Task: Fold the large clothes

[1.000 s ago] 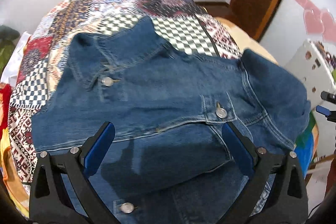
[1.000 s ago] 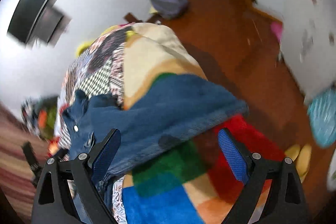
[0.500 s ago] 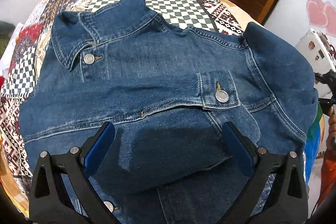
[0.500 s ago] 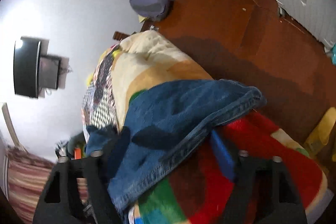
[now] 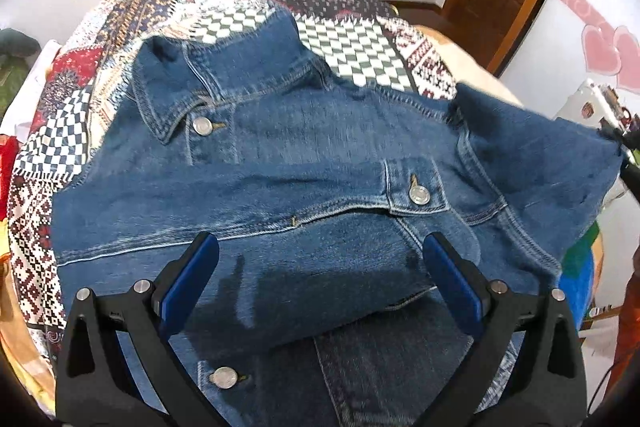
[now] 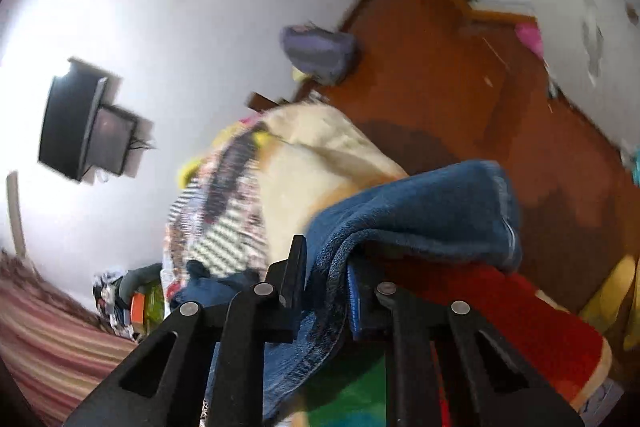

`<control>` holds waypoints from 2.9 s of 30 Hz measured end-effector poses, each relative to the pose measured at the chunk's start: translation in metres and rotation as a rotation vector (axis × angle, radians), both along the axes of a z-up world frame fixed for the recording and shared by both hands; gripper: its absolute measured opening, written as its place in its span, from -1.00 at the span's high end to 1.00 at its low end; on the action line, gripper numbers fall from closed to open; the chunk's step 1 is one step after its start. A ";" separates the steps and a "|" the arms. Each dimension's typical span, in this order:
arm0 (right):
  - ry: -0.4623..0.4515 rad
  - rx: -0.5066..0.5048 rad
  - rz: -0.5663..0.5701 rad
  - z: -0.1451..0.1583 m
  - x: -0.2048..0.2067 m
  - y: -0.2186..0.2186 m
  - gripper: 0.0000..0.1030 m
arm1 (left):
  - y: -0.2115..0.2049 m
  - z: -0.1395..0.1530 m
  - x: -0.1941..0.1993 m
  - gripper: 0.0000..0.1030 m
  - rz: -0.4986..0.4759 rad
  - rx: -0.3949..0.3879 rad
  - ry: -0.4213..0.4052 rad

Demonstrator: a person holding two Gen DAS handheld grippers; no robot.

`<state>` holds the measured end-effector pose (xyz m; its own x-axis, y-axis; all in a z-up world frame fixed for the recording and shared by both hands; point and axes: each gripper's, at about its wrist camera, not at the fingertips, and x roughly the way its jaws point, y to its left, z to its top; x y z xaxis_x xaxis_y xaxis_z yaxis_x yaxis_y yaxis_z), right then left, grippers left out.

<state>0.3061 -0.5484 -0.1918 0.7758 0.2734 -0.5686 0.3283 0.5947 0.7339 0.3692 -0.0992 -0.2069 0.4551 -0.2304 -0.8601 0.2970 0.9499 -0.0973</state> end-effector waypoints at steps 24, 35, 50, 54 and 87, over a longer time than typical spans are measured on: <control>-0.095 -0.059 0.562 0.069 0.103 0.304 0.74 | 0.139 0.055 -0.064 -0.99 0.193 -0.074 -0.180; 0.207 -0.153 0.856 -0.029 0.090 0.405 0.73 | 0.175 0.036 -0.079 -0.99 0.271 -0.084 -0.133; 0.191 -0.338 0.918 0.004 0.050 0.336 0.72 | 0.129 0.053 -0.056 -0.99 0.188 -0.012 -0.147; 0.134 -0.404 0.816 0.028 0.048 0.287 0.72 | 0.093 0.063 -0.037 -0.99 0.098 0.027 -0.176; 0.301 -0.430 0.747 -0.065 0.058 0.239 0.72 | 0.044 0.063 0.052 0.80 -0.007 0.195 -0.216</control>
